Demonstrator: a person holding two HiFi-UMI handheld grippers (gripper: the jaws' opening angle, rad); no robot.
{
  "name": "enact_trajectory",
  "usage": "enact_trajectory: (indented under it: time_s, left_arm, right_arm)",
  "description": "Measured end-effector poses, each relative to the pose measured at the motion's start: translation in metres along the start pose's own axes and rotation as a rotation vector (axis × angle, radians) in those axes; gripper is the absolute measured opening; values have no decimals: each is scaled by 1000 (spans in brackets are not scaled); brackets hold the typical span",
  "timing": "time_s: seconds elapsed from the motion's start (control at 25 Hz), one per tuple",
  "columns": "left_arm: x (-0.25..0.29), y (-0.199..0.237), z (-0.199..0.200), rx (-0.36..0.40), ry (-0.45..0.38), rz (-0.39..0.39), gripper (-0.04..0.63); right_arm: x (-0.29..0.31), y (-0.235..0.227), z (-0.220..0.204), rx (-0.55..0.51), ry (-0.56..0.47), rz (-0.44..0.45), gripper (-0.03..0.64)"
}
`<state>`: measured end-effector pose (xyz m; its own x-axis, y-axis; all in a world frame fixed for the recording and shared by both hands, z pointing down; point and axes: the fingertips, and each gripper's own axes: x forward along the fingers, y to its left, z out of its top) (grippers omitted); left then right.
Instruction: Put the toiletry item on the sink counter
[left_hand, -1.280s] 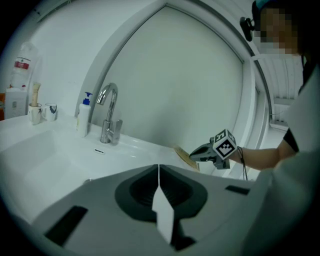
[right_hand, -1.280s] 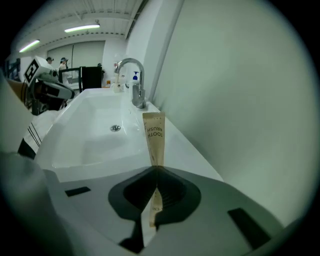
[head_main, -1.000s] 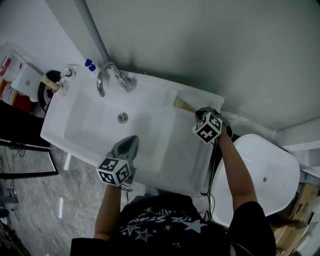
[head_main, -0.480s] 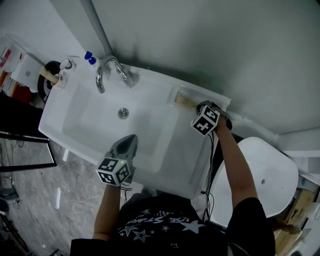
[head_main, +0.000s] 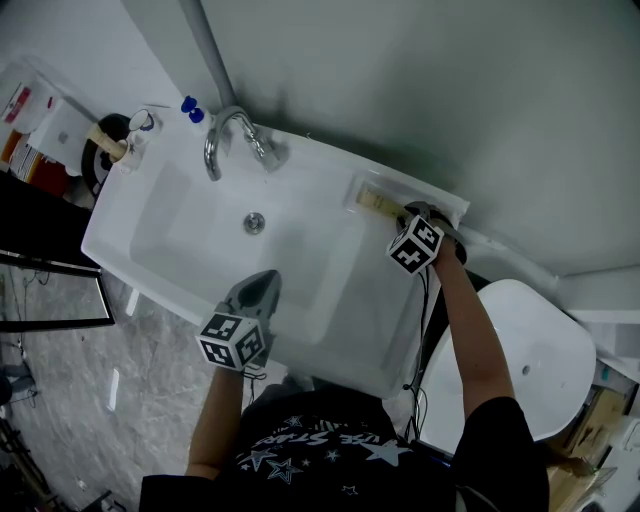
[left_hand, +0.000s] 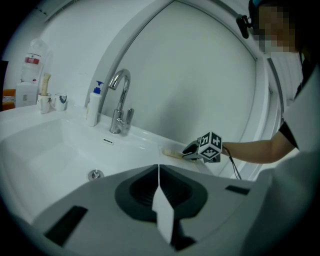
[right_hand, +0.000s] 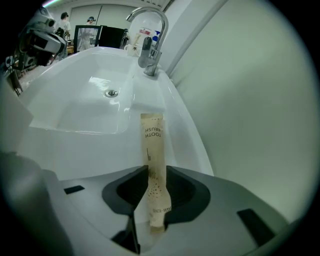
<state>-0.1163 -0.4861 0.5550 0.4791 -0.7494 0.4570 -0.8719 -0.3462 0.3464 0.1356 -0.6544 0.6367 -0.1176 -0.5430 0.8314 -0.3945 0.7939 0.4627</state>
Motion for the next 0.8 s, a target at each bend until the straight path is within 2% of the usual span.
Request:
enact_trajectory:
  time_s: [0.28,0.8]
  left_arm:
    - [-6,-1,1,1,-7,-5,20]
    - [-34,-8,-1,18,-40,-31,20]
  right_arm:
    - [-11,-3,-2,31,-17,-38,144]
    - [-60,15,19,83,-108,-101,138]
